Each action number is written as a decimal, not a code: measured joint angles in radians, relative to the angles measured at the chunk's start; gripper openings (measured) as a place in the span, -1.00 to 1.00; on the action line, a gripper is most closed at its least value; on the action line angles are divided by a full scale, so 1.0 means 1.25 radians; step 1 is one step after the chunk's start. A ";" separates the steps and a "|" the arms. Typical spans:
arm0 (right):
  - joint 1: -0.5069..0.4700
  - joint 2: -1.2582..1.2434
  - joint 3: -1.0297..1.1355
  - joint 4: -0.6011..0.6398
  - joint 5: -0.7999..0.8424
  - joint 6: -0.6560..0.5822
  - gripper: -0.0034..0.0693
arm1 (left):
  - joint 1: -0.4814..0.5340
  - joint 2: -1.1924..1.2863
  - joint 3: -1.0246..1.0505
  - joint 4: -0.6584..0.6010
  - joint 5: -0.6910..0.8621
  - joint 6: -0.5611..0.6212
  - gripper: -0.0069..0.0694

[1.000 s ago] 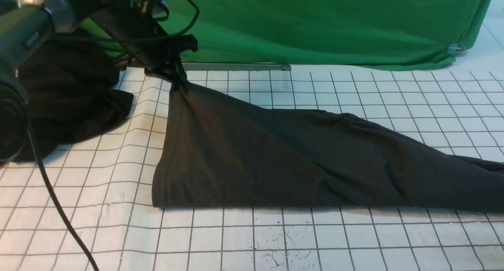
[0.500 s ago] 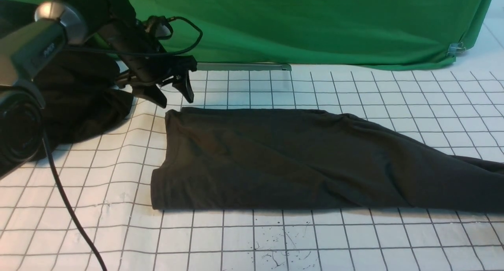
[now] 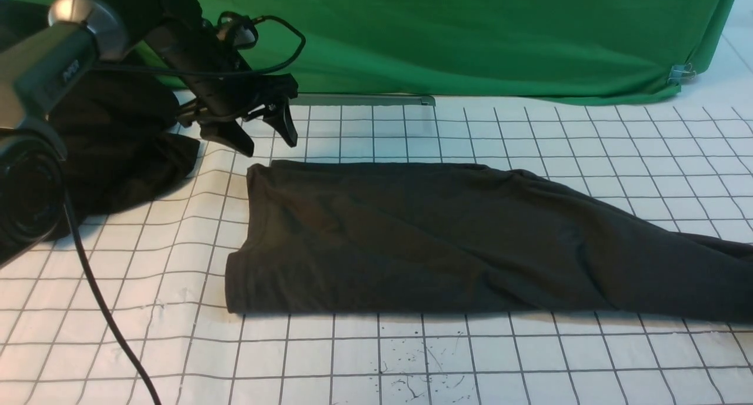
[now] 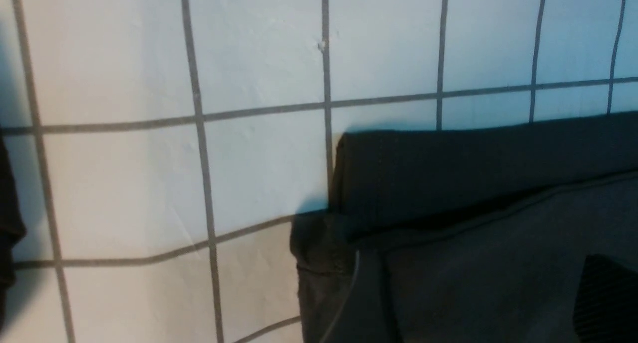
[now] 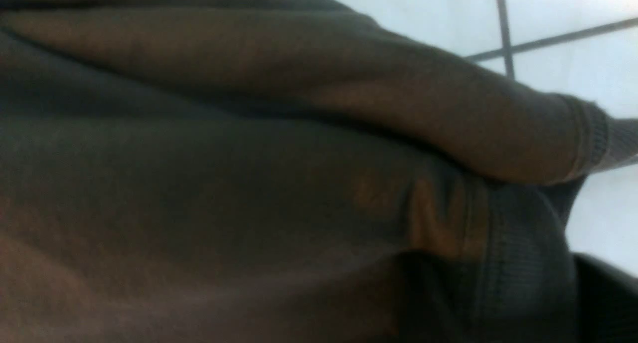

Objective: Fold a long-sleeved shirt over a white checkered tablecloth.
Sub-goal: 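Pull the folded dark garment lengthwise by its ends to straighten it flat on the table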

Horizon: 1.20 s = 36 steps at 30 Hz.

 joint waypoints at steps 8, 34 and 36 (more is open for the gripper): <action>0.000 -0.034 -0.009 -0.003 0.015 -0.014 -0.82 | 0.000 0.000 0.000 -0.001 0.000 0.000 0.49; -0.001 0.062 -0.109 -0.065 -0.081 0.095 0.47 | 0.000 0.000 0.000 -0.001 0.011 0.007 0.49; -0.002 0.045 -0.174 -0.066 0.015 0.099 0.63 | 0.000 0.000 0.000 -0.001 0.014 0.007 0.49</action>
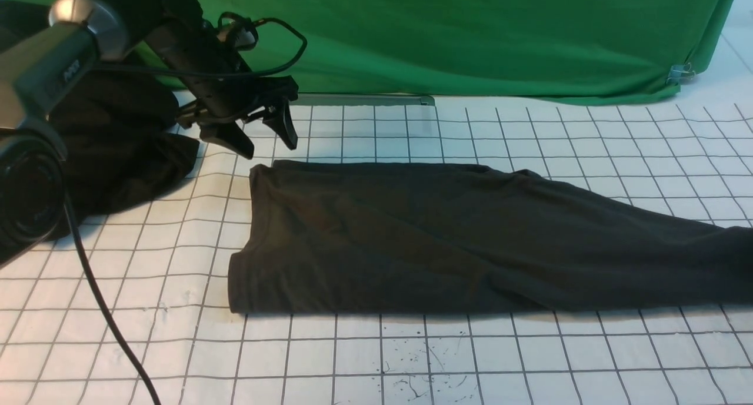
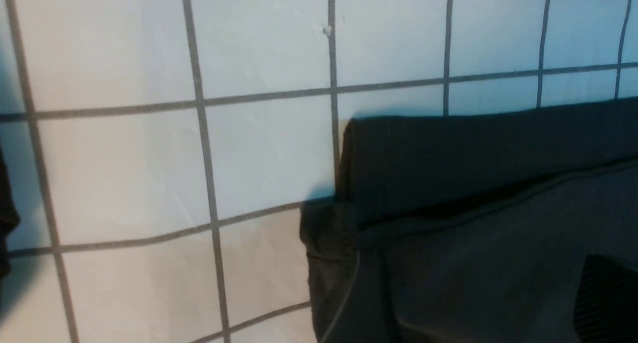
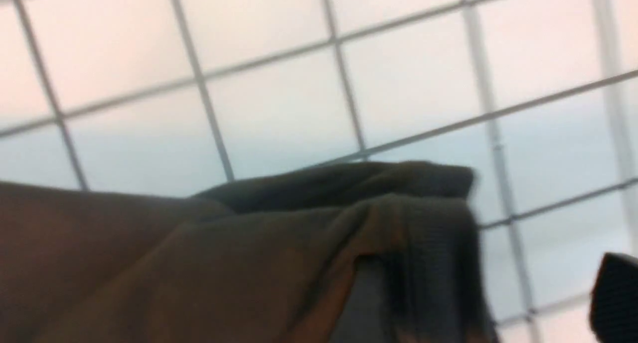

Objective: Fold a long-sleeved shirt over a white checkered tablecloth.
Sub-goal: 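Pull the folded dark garment lengthwise by its ends to straighten it flat on the table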

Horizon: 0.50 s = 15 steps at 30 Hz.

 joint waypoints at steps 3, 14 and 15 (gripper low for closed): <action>-0.001 -0.016 -0.068 -0.001 0.101 0.001 0.73 | 0.000 0.000 0.000 0.000 0.001 0.000 0.49; -0.001 0.027 -0.009 0.025 0.139 -0.002 0.74 | 0.000 0.000 0.000 0.000 0.001 0.000 0.49; -0.001 0.042 -0.001 0.025 0.121 -0.002 0.73 | 0.000 0.000 0.000 0.000 0.001 0.000 0.49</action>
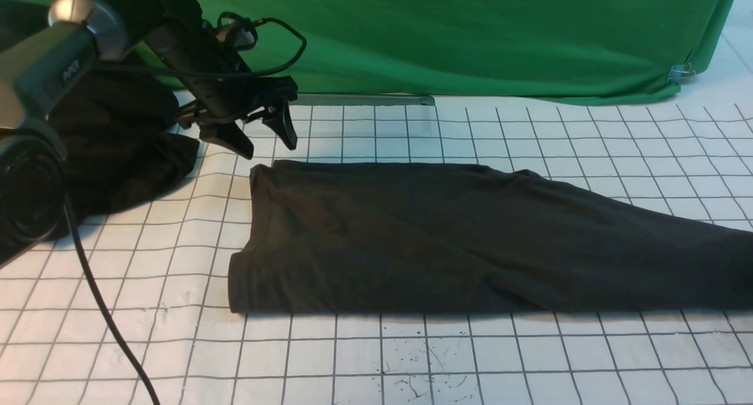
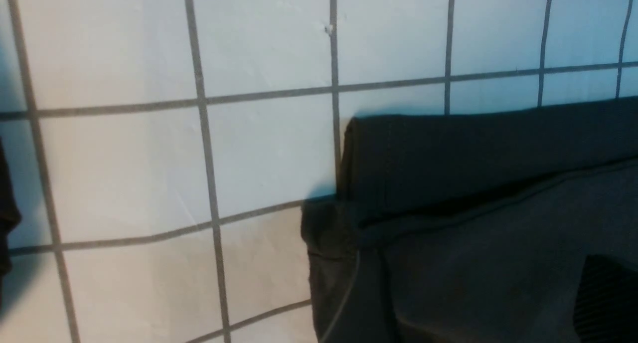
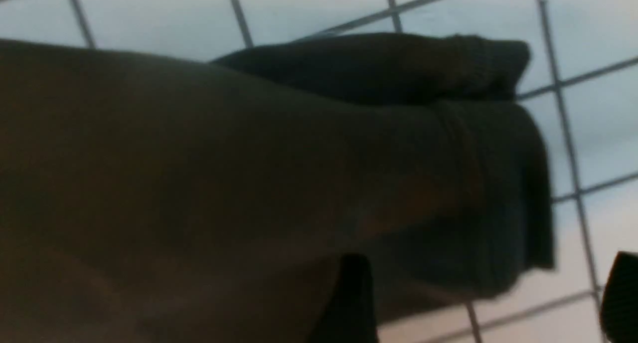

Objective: Fold a long-sleeved shirt over a white checkered tablecloth.
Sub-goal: 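Pull the folded dark garment lengthwise by its ends to straighten it flat on the table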

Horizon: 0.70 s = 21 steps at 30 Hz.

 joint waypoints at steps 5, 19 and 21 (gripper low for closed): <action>0.000 0.062 0.007 0.004 -0.047 -0.016 0.71 | 0.000 0.000 0.000 -0.020 0.000 -0.004 0.49; 0.001 0.058 -0.002 0.014 -0.040 -0.062 -0.84 | -0.038 -0.238 0.235 -0.136 -0.004 0.087 -0.69; 0.001 0.053 -0.005 0.014 -0.037 -0.063 -0.84 | -0.055 -0.268 0.304 -0.135 -0.003 0.095 -0.77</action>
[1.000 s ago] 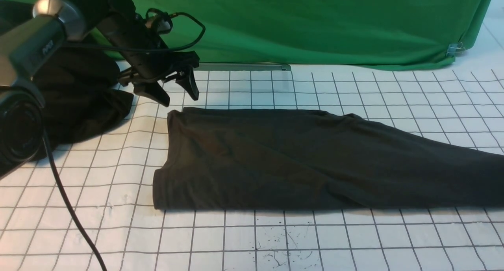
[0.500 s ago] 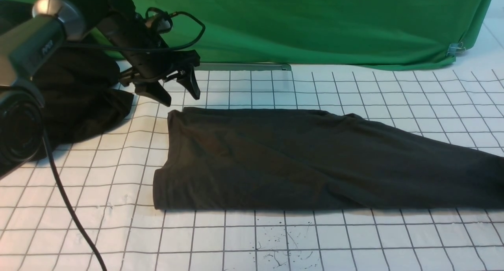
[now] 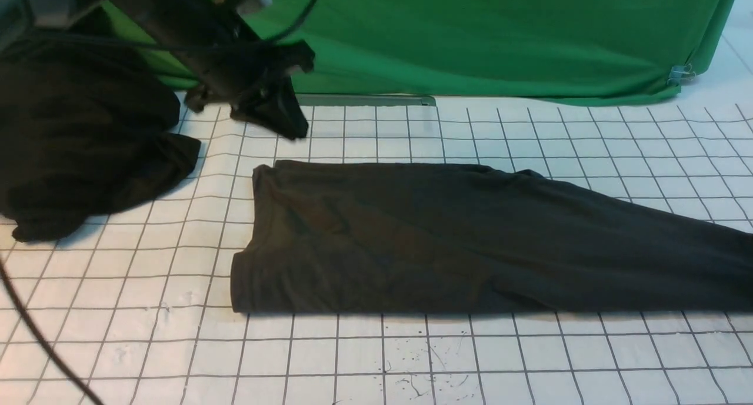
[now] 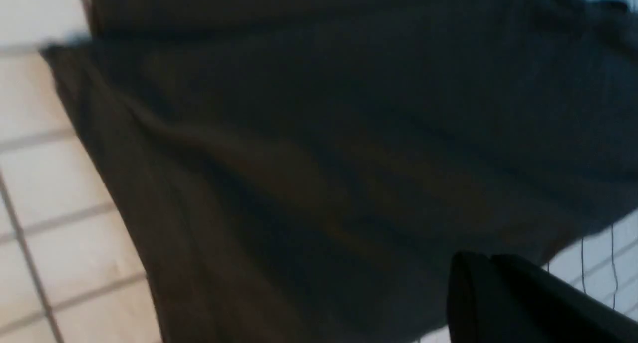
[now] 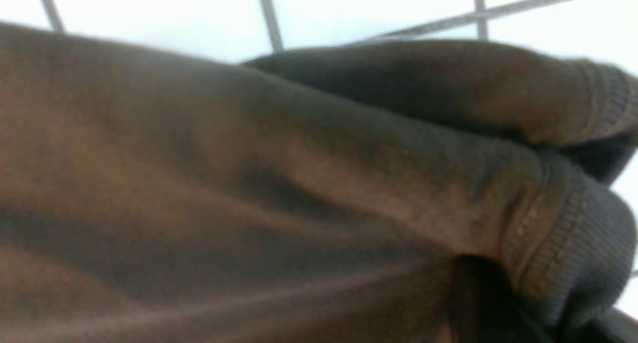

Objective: Fold a long-sleeved shirt over a white checkered tablecloth.
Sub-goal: 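Pull the folded dark garment lengthwise by its ends to straighten it flat on the table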

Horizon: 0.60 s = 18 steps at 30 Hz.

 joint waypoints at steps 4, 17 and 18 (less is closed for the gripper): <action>0.000 -0.008 -0.003 -0.001 0.003 -0.001 -0.84 | -0.046 -0.016 0.154 0.042 -0.100 0.000 -0.81; 0.000 -0.009 -0.099 -0.001 0.096 -0.001 -0.84 | -0.055 0.003 0.301 0.118 -0.125 -0.048 -0.81; 0.000 -0.009 -0.114 0.001 0.113 -0.001 -0.84 | -0.055 -0.003 0.301 0.126 -0.116 -0.048 -0.81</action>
